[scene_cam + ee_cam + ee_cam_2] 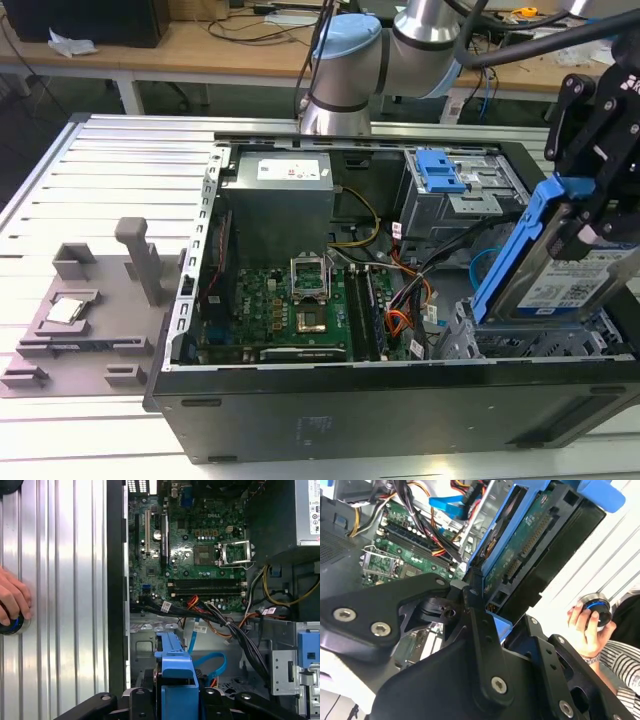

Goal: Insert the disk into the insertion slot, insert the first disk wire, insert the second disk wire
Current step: 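Insert the disk into the insertion slot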

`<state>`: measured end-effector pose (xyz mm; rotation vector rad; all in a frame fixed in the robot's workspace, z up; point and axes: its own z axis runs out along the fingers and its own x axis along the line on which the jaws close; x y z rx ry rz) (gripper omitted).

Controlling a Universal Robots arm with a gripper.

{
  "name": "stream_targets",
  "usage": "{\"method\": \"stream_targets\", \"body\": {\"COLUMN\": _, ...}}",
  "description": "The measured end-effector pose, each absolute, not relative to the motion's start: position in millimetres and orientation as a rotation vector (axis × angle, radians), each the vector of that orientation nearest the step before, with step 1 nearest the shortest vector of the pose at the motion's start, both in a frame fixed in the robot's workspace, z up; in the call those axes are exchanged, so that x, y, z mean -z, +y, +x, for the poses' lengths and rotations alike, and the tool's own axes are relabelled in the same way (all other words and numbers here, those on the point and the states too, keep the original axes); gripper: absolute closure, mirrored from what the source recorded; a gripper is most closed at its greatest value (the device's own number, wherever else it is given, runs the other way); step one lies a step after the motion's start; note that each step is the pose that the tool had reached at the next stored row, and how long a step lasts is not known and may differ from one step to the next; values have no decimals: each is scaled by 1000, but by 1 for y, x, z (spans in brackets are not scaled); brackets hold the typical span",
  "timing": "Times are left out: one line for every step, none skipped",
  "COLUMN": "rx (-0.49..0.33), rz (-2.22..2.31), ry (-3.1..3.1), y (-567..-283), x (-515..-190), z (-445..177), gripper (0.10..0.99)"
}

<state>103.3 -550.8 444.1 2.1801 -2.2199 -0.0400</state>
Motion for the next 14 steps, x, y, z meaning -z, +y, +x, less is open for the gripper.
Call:
{"method": "stream_targets", "body": {"rx": 40, "rz": 2180, "ry": -2220, "y": -550, "x": -444, "z": 103, "gripper": 722}}
{"method": "stream_targets", "body": {"rx": 40, "rz": 2182, "ry": -2219, "y": -549, "x": -443, "z": 103, "gripper": 722}}
{"method": "stream_targets", "body": {"rx": 40, "rz": 2183, "ry": -2217, "y": -549, "x": -441, "z": 103, "gripper": 722}}
{"method": "stream_targets", "body": {"rx": 40, "rz": 2184, "ry": -2217, "y": -548, "x": -440, "z": 103, "gripper": 722}}
{"method": "stream_targets", "body": {"rx": 40, "rz": 2184, "ry": -2216, "y": -548, "x": -439, "z": 103, "gripper": 722}}
{"method": "stream_targets", "body": {"rx": 40, "rz": 2185, "ry": -2215, "y": -548, "x": -437, "z": 103, "gripper": 722}}
{"method": "stream_targets", "body": {"rx": 40, "rz": 2185, "ry": -2214, "y": -548, "x": -436, "z": 103, "gripper": 722}}
{"method": "stream_targets", "body": {"rx": 40, "rz": 2186, "ry": -2214, "y": -548, "x": -435, "z": 103, "gripper": 722}}
{"method": "stream_targets", "body": {"rx": 40, "rz": 2186, "ry": -2214, "y": -548, "x": -433, "z": 103, "gripper": 722}}
{"method": "stream_targets", "body": {"rx": 39, "rz": 2186, "ry": -2214, "y": -548, "x": -432, "z": 103, "gripper": 722}}
{"method": "stream_targets", "body": {"rx": 41, "rz": 2187, "ry": -2214, "y": -548, "x": -430, "z": 103, "gripper": 722}}
{"method": "stream_targets", "body": {"rx": 42, "rz": 2187, "ry": -2215, "y": -548, "x": -429, "z": 103, "gripper": 722}}
{"method": "stream_targets", "body": {"rx": 41, "rz": 2187, "ry": -2214, "y": -548, "x": -429, "z": 103, "gripper": 722}}
{"method": "stream_targets", "body": {"rx": 40, "rz": 2186, "ry": -2214, "y": -548, "x": -429, "z": 103, "gripper": 722}}
